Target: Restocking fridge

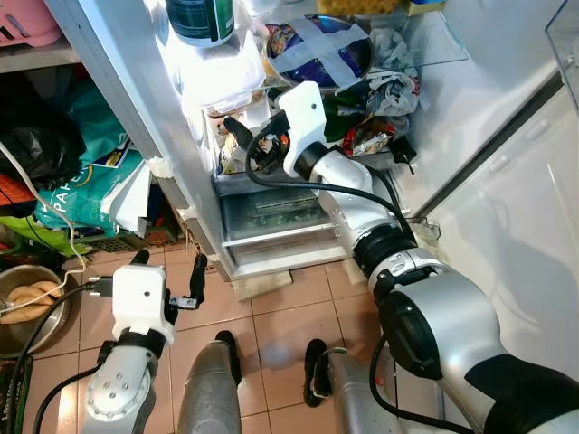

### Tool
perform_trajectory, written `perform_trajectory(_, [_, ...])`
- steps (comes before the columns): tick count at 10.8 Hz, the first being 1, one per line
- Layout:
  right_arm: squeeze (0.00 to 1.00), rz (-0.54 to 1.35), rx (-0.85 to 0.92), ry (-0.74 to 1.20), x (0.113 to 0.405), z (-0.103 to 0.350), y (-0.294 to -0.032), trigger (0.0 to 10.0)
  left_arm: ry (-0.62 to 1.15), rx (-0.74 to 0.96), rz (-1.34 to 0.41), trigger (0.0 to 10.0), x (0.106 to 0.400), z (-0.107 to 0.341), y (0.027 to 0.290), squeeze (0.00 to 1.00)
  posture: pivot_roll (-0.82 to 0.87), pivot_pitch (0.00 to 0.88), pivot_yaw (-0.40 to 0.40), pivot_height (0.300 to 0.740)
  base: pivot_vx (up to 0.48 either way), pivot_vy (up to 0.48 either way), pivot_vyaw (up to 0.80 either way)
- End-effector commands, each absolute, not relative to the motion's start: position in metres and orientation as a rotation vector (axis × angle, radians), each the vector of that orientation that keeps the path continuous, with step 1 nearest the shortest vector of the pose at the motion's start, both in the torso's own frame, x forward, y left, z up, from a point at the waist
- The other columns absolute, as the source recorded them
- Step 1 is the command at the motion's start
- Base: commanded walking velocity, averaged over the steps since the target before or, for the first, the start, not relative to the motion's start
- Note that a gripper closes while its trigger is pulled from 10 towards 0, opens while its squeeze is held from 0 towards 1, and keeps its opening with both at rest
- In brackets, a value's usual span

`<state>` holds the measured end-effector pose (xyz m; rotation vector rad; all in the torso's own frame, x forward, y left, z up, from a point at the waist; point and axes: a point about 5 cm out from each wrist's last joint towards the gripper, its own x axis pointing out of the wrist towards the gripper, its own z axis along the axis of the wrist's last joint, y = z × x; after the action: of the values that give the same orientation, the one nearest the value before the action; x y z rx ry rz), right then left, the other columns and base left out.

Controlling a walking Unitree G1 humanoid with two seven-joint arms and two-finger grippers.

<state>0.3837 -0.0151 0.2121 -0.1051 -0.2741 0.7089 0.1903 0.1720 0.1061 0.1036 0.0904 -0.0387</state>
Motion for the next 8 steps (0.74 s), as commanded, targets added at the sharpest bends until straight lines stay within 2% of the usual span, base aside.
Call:
perform_trajectory(1, [0.0, 0.703, -0.131, -0.268, 0.384, 0.215, -0.008, 10.0, 0.12, 0.107, -0.033, 10.0, 0.183, 0.104, 0.171, 0.0, 0.27, 0.339, -0.033, 0.74, 0.0, 0.0, 0.0])
perform_trajectory(5, [0.0, 0.586, -0.139, -0.252, 0.392, 0.222, -0.015, 10.0, 0.163, 0.076, -0.019, 10.0, 0.163, 0.108, 0.168, 0.0, 0.28, 0.412, -0.047, 0.74, 0.0, 0.0, 0.0])
perform_trajectory(8, [0.0, 0.425, -0.155, -0.265, 0.403, 0.237, -0.036, 10.0, 0.201, 0.068, -0.008, 10.0, 0.151, 0.11, 0.169, 0.0, 0.3, 0.438, -0.044, 0.74, 0.0, 0.0, 0.0])
